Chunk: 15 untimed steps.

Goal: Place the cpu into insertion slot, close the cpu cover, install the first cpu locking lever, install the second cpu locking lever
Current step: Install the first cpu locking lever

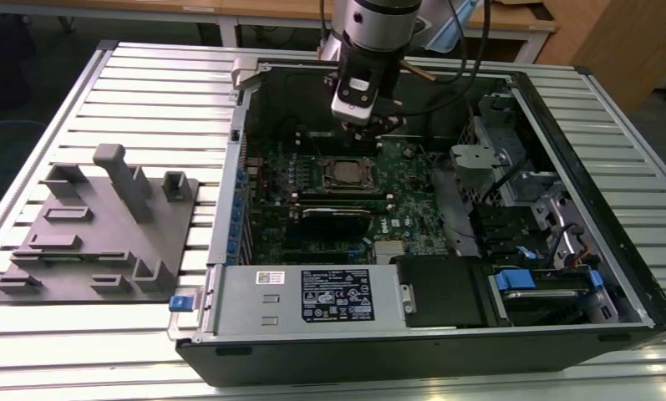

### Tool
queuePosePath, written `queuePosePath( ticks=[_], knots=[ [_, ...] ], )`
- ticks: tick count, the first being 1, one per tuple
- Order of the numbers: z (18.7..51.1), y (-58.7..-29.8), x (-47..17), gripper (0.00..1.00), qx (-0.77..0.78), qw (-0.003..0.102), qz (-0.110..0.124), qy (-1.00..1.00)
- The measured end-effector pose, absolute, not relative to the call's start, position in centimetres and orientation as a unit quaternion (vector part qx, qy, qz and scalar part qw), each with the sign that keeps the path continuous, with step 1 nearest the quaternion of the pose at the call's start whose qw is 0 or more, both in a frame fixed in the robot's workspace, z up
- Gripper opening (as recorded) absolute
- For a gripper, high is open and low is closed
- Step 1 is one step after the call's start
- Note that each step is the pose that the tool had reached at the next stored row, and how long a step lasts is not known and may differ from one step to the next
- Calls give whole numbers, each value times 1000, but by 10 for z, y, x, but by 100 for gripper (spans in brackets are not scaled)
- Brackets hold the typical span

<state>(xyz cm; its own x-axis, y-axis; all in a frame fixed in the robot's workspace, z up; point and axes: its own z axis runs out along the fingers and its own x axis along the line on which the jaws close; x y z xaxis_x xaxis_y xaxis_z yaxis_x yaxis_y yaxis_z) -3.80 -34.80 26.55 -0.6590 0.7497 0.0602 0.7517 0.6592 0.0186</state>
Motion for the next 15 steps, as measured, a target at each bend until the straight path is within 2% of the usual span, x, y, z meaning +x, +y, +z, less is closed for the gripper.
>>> queuePosePath(
  ticks=[15],
  knots=[
    [265,-349,-38,11,-346,24,-20,-938]
  ],
)
